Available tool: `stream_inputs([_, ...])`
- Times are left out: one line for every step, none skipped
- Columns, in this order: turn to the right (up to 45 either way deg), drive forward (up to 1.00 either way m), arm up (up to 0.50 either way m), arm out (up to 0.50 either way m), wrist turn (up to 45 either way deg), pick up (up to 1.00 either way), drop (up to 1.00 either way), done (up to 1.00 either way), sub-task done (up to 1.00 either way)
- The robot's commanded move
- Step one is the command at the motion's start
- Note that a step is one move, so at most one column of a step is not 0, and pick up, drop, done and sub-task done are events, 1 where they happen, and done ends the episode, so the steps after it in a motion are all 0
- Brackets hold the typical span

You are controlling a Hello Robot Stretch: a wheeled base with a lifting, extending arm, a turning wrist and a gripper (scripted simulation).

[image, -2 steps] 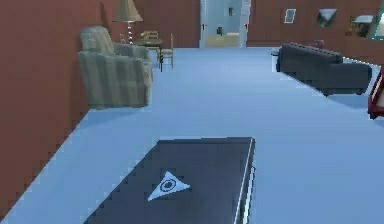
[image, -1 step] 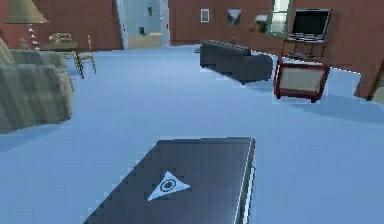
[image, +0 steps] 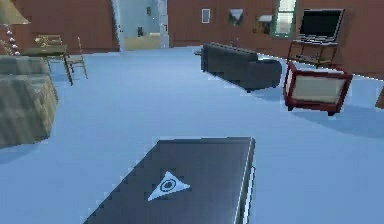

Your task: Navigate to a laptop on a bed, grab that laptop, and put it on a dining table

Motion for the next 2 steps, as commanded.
stream_inputs([45.0, 0.0, 0.0, 0.0, 0.0, 0.0, 0.0, 0.0, 0.0])
stream_inputs([3.0, 0.0, 0.0, 0.0, 0.0, 0.0, 0.0, 0.0, 0.0])
